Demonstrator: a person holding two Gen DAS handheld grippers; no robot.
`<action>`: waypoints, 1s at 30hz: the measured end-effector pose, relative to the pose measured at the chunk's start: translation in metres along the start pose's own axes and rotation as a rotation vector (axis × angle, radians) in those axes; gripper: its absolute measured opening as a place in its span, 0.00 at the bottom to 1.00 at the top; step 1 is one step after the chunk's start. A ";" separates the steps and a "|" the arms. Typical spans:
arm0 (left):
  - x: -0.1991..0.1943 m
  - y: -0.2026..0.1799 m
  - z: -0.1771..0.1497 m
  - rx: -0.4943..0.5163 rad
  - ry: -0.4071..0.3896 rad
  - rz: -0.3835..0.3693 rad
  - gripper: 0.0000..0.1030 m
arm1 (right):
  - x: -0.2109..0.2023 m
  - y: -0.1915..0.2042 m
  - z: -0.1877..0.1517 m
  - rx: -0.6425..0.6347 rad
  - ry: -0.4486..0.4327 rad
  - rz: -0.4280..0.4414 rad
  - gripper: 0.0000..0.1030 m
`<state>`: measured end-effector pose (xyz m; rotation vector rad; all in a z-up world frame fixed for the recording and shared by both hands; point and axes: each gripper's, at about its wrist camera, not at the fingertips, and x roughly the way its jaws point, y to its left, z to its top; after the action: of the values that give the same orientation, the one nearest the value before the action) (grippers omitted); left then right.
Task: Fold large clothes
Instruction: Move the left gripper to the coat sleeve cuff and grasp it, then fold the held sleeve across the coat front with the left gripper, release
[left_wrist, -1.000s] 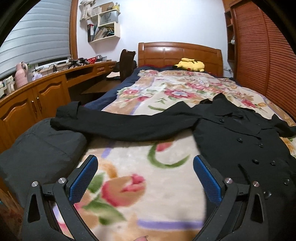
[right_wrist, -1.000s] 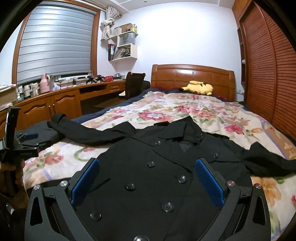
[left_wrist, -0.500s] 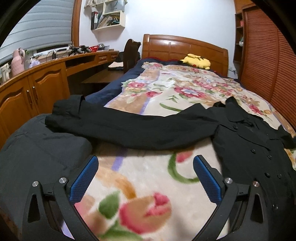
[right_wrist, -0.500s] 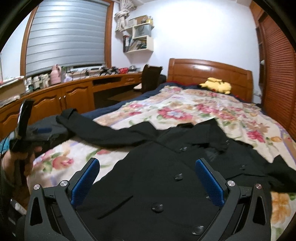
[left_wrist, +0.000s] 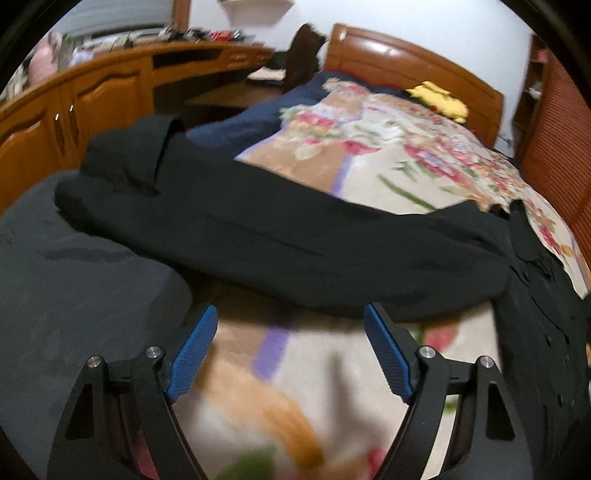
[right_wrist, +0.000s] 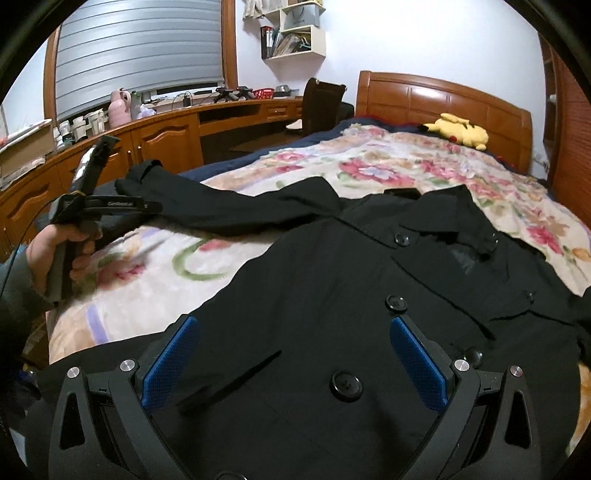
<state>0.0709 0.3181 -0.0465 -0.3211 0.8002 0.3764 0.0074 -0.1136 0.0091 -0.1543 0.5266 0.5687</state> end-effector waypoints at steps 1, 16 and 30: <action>0.005 0.003 0.003 -0.018 0.013 0.004 0.80 | 0.002 0.000 0.003 0.002 0.004 0.001 1.00; 0.032 0.000 0.029 -0.021 0.059 -0.057 0.05 | 0.008 0.007 0.017 -0.001 0.002 0.007 1.00; -0.090 -0.118 0.057 0.196 -0.152 -0.185 0.04 | -0.030 -0.026 0.009 0.054 -0.039 -0.111 1.00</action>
<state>0.1021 0.2185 0.0737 -0.1785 0.6465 0.1453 0.0038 -0.1475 0.0322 -0.1199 0.4915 0.4477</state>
